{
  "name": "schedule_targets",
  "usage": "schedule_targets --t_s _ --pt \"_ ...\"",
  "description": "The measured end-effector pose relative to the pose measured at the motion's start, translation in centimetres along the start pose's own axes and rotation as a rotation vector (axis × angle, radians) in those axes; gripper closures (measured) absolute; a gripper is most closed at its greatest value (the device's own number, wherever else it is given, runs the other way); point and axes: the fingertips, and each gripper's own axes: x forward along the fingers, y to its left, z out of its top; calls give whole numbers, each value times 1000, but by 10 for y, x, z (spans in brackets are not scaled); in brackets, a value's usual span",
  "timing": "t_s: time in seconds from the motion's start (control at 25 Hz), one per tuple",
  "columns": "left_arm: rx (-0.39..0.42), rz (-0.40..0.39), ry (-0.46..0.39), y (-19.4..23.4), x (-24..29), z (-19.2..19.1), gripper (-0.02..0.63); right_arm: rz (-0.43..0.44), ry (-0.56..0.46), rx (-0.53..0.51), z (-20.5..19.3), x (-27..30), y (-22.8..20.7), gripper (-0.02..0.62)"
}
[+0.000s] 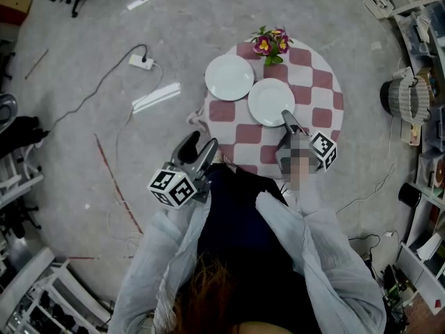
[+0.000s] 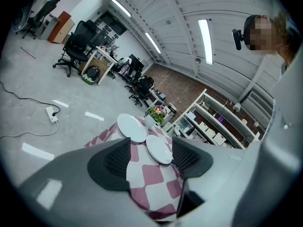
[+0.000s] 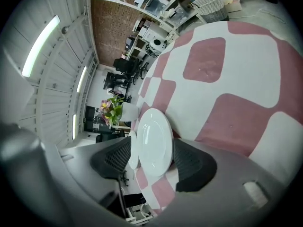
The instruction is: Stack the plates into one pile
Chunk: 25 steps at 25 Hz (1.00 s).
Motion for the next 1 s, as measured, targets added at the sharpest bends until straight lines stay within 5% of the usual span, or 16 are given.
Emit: schedule_targets --t_s 0.48,1.0 --pt "-9 -5 -44 -1 -6 3 336 -86 -10 14 -5 -10 -6 210" --pt "6 9 -90 18 -55 7 336 194 88 200 -90 13 66 247"
